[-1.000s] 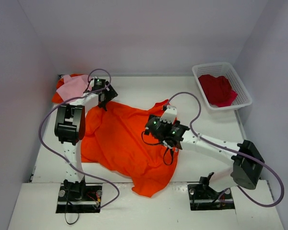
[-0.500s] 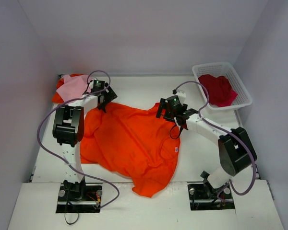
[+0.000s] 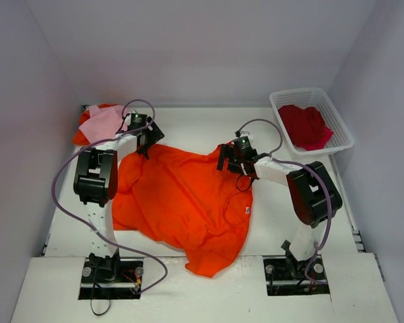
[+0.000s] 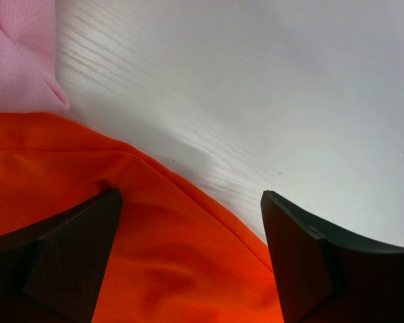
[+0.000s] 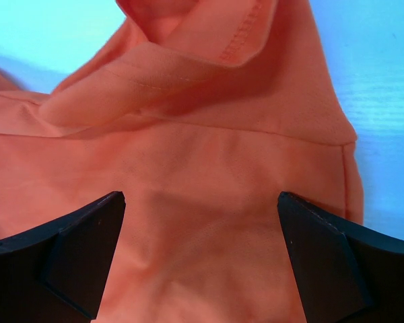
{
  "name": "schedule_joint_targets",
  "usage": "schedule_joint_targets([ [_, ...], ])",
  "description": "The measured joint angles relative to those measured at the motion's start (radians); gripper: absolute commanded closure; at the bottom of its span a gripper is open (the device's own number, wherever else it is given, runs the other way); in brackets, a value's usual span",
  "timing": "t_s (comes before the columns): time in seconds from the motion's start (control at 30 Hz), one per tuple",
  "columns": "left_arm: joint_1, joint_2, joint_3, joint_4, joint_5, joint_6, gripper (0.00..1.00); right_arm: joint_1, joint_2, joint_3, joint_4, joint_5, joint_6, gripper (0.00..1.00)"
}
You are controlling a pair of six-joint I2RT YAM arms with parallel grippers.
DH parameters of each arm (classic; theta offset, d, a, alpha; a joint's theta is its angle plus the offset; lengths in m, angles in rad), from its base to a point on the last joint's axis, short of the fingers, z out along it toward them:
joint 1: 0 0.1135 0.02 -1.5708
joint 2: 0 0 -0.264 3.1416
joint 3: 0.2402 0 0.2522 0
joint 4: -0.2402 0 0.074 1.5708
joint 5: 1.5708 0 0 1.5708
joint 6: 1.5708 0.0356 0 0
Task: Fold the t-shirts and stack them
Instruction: Flatten out the tshirt
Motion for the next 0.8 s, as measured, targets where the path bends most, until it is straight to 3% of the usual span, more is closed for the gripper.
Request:
schedule_joint_targets([
  [0.57,0.004,-0.010,-0.015,0.006,-0.002,0.000,0.20,-0.141,0.071,0.049,0.085,-0.007,-0.099,0.05],
  [0.8,0.005,-0.010,-0.015,0.007,-0.002,-0.001,0.20,-0.175,0.165,0.165,0.085,-0.021,-0.167,0.04],
])
